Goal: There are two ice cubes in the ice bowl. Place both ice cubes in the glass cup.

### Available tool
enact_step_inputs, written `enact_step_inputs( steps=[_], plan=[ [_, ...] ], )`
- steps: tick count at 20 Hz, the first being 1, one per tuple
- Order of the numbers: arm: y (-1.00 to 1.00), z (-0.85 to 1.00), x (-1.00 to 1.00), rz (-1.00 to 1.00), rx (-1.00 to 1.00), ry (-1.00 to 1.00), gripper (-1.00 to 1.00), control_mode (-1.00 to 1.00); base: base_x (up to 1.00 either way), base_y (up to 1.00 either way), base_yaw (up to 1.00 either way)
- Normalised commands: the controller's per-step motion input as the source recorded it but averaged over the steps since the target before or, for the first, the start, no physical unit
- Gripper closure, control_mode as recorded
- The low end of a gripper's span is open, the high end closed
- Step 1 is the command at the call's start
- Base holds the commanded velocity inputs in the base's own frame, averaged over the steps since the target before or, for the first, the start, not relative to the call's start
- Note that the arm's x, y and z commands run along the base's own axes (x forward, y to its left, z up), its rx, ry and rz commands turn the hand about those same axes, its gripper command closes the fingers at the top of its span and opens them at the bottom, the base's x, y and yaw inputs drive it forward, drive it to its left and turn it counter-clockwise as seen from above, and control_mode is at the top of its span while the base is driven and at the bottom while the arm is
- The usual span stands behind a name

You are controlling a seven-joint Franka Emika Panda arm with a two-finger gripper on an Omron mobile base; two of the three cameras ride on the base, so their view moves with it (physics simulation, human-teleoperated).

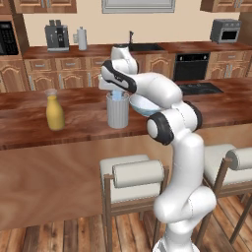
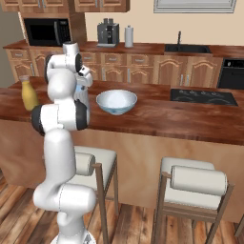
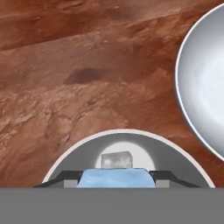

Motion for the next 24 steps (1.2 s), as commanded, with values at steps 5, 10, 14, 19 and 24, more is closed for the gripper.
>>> enact_step_inputs(
  steps=[5, 10, 14, 19, 24],
  plan=[
    [0.0, -0.02, 0.25, 0.0, 0.0, 0.0, 1.0, -1.0, 0.0, 0.0, 0.0],
    [0.03, -0.06, 0.06, 0.0, 0.0, 0.0, -1.0, -1.0, 0.0, 0.0, 0.0],
    [0.0, 0.28, 0.0, 0.0, 0.0, -0.08, -1.0, -1.0, 0.0, 0.0, 0.0],
    [0.0, 0.47, -0.08, 0.0, 0.0, -0.14, -1.0, -1.0, 0.0, 0.0, 0.0],
    [-0.02, 0.32, -0.45, 0.0, 0.0, -0.17, -1.0, -1.0, 0.0, 0.0, 0.0]
  ],
)
